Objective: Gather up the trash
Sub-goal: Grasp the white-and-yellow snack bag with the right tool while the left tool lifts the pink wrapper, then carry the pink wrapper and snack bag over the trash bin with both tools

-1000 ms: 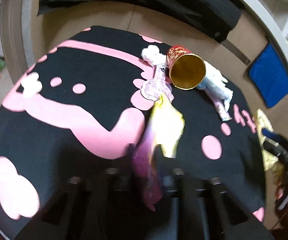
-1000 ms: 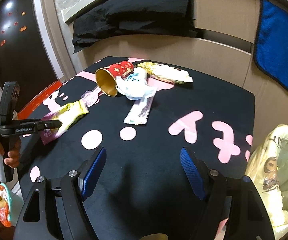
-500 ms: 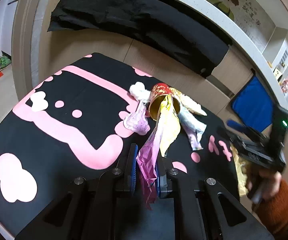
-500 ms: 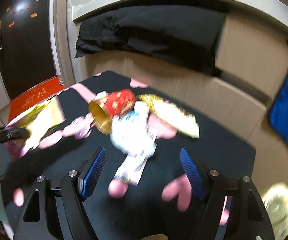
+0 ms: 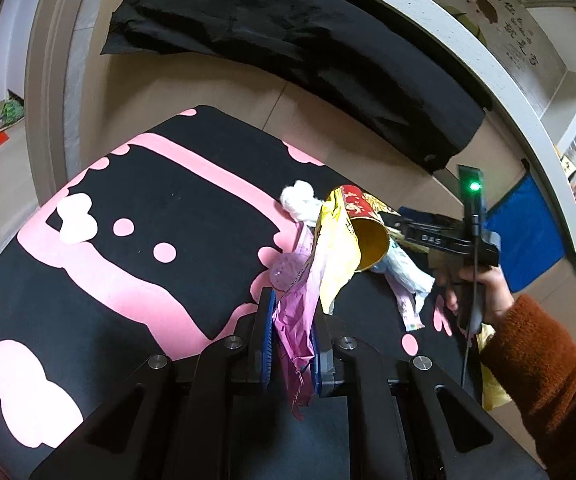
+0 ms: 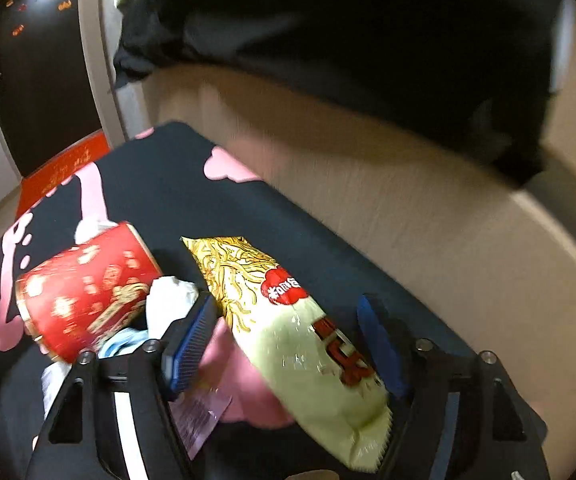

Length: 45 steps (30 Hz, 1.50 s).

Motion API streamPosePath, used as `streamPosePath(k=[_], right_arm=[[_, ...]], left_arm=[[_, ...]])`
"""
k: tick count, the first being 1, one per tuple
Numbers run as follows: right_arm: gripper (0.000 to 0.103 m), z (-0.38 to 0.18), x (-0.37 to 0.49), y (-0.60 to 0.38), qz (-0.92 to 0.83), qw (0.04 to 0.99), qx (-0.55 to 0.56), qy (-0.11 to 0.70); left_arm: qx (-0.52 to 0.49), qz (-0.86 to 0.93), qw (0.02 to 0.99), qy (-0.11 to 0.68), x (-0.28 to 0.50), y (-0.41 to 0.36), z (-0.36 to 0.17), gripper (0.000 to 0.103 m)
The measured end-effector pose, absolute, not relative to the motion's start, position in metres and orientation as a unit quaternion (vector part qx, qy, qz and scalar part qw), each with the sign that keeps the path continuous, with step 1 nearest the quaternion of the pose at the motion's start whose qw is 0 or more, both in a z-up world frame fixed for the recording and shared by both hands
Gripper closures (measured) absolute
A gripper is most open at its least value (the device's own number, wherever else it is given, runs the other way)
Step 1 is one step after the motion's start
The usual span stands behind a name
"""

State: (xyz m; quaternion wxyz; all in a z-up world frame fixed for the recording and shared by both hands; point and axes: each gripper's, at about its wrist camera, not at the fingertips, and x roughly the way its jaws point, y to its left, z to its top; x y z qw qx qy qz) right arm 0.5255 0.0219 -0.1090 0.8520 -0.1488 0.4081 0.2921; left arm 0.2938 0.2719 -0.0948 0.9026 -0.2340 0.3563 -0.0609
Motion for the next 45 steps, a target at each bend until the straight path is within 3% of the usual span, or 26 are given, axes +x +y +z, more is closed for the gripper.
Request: streamPosePath(k=[5,7,27,45], right_arm=[[0.053,-0.114,0.519,0.029,0.298,0.842,-0.150,0.424],[0.066,-0.110,0.507,0.026,0.294,0.843,-0.150,0.425],[0.067,0.022,0.317,-0.083,0.246,0.911,-0.040,0.328],[0.067,0.084,0.235,-0.237,0.156,0.960,0.013,0.230]], left_arm=[[-0.243,-0.057,0.900,0.357,0.292,0.272,-0.098,0.088],[-0.246,-0.058,0.900,0.355,0.291,0.270,-0.097,0.088],[-0.179,-0.074,0.941,0.276,0.236,0.177,-0.008,0.088],[-0.093,-0.188,0.947,0.244,0.236,0.004,0.067,0.088]])
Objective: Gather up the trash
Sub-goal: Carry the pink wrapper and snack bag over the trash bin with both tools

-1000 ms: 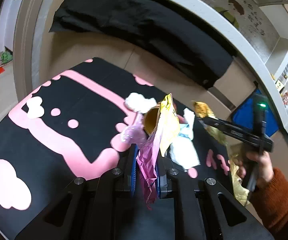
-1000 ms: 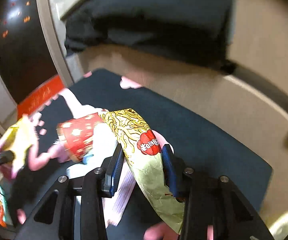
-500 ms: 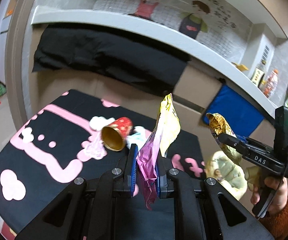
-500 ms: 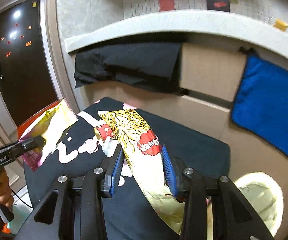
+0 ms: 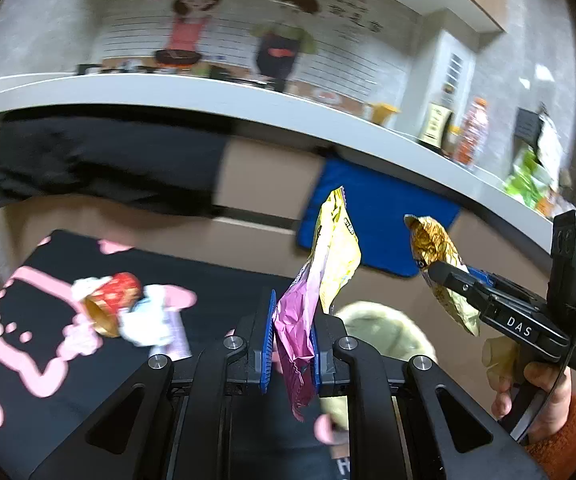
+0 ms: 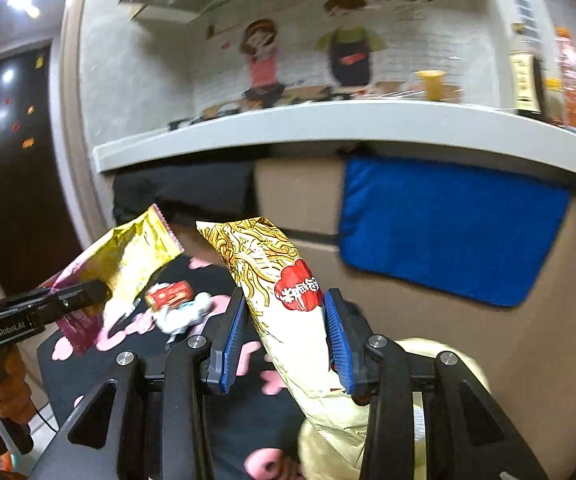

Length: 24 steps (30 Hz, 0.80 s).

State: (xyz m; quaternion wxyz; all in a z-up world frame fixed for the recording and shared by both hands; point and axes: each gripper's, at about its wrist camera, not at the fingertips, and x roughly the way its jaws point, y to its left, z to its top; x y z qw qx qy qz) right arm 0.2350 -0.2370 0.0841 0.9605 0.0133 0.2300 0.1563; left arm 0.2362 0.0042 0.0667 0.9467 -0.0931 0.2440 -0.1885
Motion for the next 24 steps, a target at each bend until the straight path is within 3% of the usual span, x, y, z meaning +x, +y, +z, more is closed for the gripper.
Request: streamPosePath(k=[12,24], right_arm=[[0.067,0.084,0.221,-0.340,0.087,0.971,0.065,0.215],[0.067,0.058,0.225,-0.387,0.067,0.967,0.104,0.224]], left_arm=[[-0.054,-0.261,0.931,0.249,0.255,-0.112,0.072,0.088],[-0.040,-0.273,0.919,0.282,0.271,-0.153,0.039,0.088]])
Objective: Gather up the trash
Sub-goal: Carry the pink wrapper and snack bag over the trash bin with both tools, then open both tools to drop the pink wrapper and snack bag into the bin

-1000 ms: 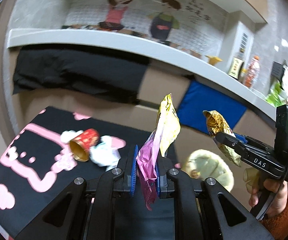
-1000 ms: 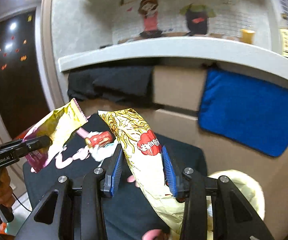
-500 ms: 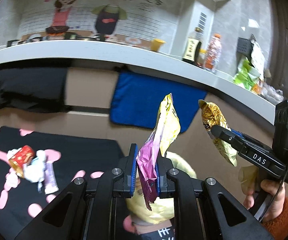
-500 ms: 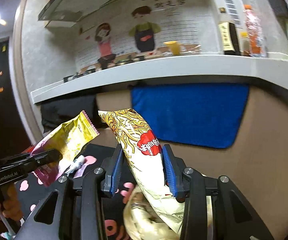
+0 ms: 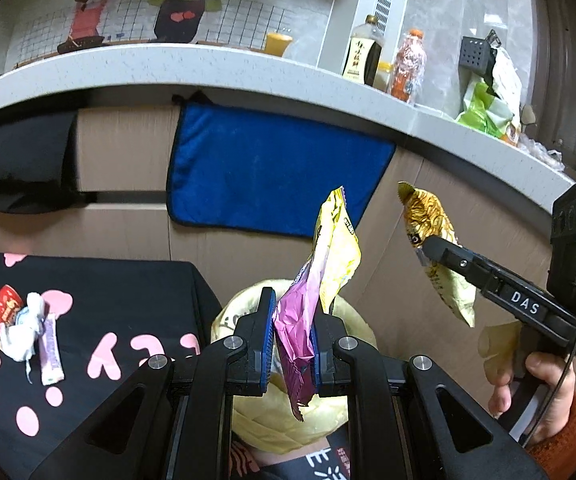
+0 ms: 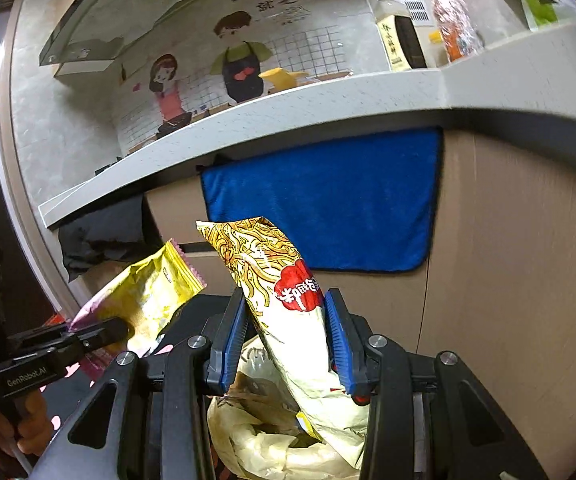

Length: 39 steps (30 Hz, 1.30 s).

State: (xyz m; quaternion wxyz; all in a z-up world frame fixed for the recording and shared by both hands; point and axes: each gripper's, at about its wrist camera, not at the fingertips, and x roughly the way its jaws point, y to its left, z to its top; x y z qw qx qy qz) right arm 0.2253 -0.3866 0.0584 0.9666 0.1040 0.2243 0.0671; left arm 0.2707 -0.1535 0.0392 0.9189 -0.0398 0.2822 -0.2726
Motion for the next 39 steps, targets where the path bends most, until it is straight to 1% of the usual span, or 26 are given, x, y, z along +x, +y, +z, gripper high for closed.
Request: streamPosePath(k=[15,29,31,32,33,34,39], right_arm=[[0.067,0.023,0.246,-0.401,0.057,0.955,0.123,0.262],[0.067,-0.013,0.270,-0.407,0.041,0.943,0.127,0.303],[0.067,-0.015,0.272,-0.406,0.039,0.943,0.126,0.307],[0.067,-0.017,0.273,-0.406,0.038,0.942,0.125,0.308],[0.067,-0.018,0.274,-0.406,0.036,0.942,0.124,0.310],[0.067,-0.019,0.275,-0.406,0.035,0.941,0.124,0.312],[0.067,-0.026,0.284,-0.399,0.029,0.940,0.110,0.321]], left_arm=[[-0.040,-0.273,0.897,0.344,0.305,-0.177,-0.019,0.088],[-0.048,-0.285,0.879,0.380,0.341,-0.198,-0.053,0.088],[-0.057,-0.299,0.871,0.386,0.347,-0.202,-0.059,0.085],[-0.063,-0.308,0.865,0.392,0.350,-0.203,-0.062,0.074],[-0.071,-0.319,0.855,0.402,0.355,-0.204,-0.066,0.059],[-0.079,-0.326,0.850,0.407,0.357,-0.202,-0.068,0.055],[-0.105,-0.306,0.859,0.397,0.360,-0.177,-0.061,0.054]])
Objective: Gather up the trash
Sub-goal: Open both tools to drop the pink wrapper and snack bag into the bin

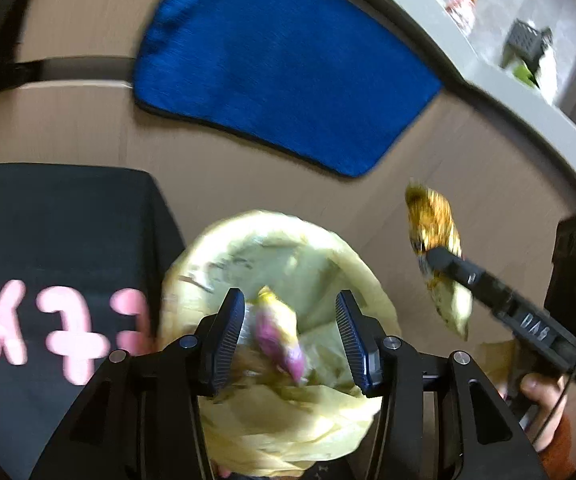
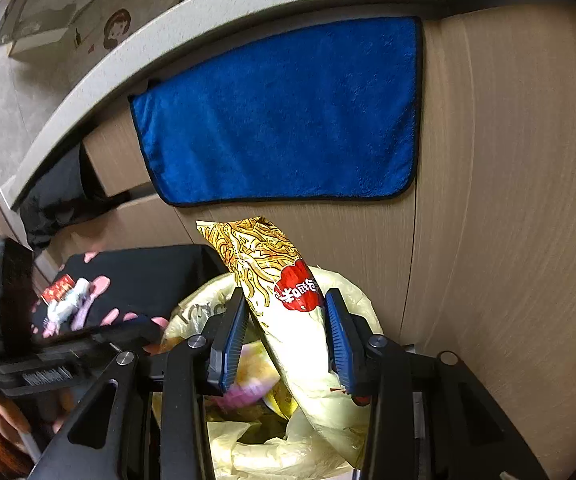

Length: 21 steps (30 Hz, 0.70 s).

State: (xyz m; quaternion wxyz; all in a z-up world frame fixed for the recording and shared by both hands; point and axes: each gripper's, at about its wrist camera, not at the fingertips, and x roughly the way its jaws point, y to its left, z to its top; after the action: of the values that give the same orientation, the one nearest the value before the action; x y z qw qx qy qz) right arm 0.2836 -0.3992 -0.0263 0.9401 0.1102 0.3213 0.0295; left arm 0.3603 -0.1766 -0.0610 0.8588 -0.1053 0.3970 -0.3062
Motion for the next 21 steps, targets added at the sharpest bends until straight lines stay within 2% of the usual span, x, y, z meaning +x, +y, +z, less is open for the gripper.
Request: streamPosePath(k=[8,11,12,13,21], right_arm=[[0.066,-0.047,0.306,-0.373,0.037,0.934,0.088,0.343],[0.052,-0.055,0.316,-0.362,0.037,0.930,0.075,0.357],[0.041,-0.058,0.319,-0.360,0.036,0.929,0.074,0.362],[0.037,-0.059,0.320,-0.358,0.033,0.928,0.075,0.362],[0.037,-0.047,0.316,-0.341,0.022,0.934,0.074,0.349]], left_arm=[[-0.106,-0.243,0.886,0.380,0.346,-0.107,-0.038,0.054],[-0.106,-0.218,0.899,0.366,0.334,-0.070,-0.033,0.054],[-0.104,-0.206,0.904,0.360,0.331,-0.055,-0.033,0.054],[-0.102,-0.194,0.908,0.356,0.328,-0.042,-0.033,0.054],[-0.144,-0.093,0.923,0.344,0.305,0.076,-0.049,0.054]])
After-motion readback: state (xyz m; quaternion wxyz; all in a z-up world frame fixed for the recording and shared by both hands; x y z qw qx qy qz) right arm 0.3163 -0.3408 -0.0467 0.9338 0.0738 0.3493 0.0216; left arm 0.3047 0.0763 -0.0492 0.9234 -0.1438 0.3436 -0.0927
